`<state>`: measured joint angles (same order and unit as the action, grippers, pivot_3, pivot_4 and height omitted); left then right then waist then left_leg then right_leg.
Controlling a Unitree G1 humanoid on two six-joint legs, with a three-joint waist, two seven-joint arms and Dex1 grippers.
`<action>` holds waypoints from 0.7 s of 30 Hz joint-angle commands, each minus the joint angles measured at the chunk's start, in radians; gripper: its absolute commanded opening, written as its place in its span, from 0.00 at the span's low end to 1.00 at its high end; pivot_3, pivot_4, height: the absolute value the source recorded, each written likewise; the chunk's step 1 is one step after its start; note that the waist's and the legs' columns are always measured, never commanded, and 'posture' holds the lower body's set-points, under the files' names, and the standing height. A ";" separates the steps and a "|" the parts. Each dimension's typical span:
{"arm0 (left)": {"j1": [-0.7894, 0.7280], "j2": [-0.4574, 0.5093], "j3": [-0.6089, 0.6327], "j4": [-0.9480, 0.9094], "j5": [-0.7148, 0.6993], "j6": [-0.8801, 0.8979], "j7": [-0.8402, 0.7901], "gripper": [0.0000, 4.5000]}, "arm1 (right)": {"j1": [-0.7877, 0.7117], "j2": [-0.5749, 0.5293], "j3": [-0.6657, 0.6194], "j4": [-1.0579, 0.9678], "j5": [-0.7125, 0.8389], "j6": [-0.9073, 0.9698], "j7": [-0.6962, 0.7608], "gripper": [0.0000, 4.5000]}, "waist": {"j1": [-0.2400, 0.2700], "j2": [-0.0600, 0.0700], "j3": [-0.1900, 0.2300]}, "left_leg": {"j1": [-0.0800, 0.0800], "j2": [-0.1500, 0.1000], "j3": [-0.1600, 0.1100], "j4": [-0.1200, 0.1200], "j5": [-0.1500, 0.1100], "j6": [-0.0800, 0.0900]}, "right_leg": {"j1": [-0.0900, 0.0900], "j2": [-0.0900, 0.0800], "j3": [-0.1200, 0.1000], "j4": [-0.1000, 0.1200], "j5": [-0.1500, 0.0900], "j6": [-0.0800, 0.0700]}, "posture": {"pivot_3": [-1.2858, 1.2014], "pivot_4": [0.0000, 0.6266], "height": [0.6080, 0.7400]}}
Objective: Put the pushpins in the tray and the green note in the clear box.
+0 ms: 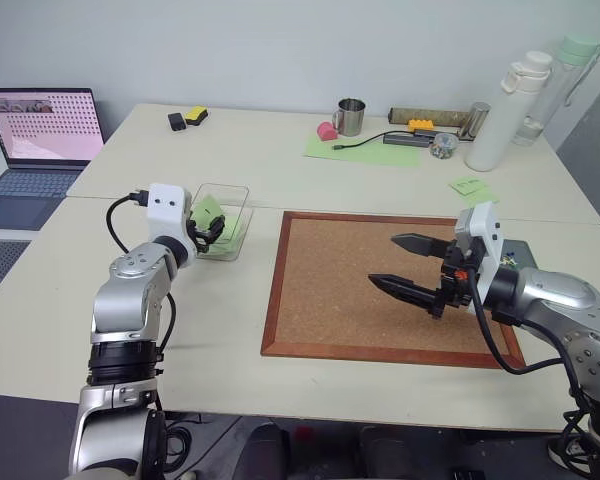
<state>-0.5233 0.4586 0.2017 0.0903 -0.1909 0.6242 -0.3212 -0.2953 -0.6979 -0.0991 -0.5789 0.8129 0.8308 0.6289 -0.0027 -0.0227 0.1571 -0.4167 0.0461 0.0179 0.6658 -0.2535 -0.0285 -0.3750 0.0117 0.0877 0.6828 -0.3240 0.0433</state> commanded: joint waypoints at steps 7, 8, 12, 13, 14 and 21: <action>-0.035 0.051 -0.024 -0.071 -0.008 -0.007 -0.065 0.99 | 0.008 -0.019 -0.054 -0.013 0.006 -0.017 0.005 1.00 | 0.000 0.000 0.000 | 0.000 0.000 0.000 0.000 0.000 0.000 | 0.000 0.000 0.000 0.000 0.000 0.000 | 0.52 0.24 1.00; -0.038 0.057 -0.031 -0.086 -0.020 -0.009 -0.088 0.99 | 0.013 -0.021 -0.061 -0.013 0.005 -0.017 0.006 1.00 | 0.000 0.000 0.000 | 0.000 0.000 0.000 0.000 0.000 0.000 | 0.000 0.000 0.000 0.000 0.000 0.000 | 0.52 0.24 1.00; -0.047 0.059 -0.054 -0.215 -0.201 0.050 -0.297 0.99 | 0.053 -0.044 -0.108 0.000 -0.009 -0.028 0.010 1.00 | 0.003 0.000 0.000 | 0.000 0.000 0.000 0.000 0.000 0.000 | 0.000 0.000 0.000 0.000 0.000 0.000 | 0.52 0.24 1.00; -0.041 0.070 -0.068 -0.244 -0.233 0.067 -0.346 0.99 | 0.064 -0.049 -0.119 0.002 -0.011 -0.030 0.009 1.00 | 0.003 0.000 0.000 | -0.001 0.000 0.000 0.000 0.000 0.000 | 0.000 0.000 -0.001 0.000 0.000 0.000 | 0.52 0.24 1.00; -0.031 0.098 -0.106 -0.272 -0.241 0.073 -0.405 0.99 | 0.080 -0.053 -0.136 0.001 -0.009 -0.030 0.007 1.00 | 0.002 0.000 0.000 | -0.001 0.000 0.000 0.000 0.000 0.000 | 0.000 0.000 0.000 -0.001 0.000 0.000 | 0.52 0.24 1.00; 0.031 0.239 -0.260 -0.290 -0.224 0.003 -0.651 0.99 | 0.230 -0.095 -0.251 -0.018 -0.011 -0.038 0.020 1.00 | -0.009 0.001 0.000 | 0.002 0.000 0.002 -0.001 0.000 0.000 | 0.000 0.002 0.002 0.000 0.000 -0.001 | 0.52 0.24 1.00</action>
<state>-0.4979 0.6704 -0.0496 -0.1897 -0.4228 0.6708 -0.9153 -0.0847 -0.7771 -0.2941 -0.5669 0.8044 0.8156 0.6346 -0.0118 -0.0217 0.1572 -0.4151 0.0468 0.0196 0.6644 -0.2535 -0.0286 -0.3749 0.0141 0.0894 0.6825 -0.3244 0.0427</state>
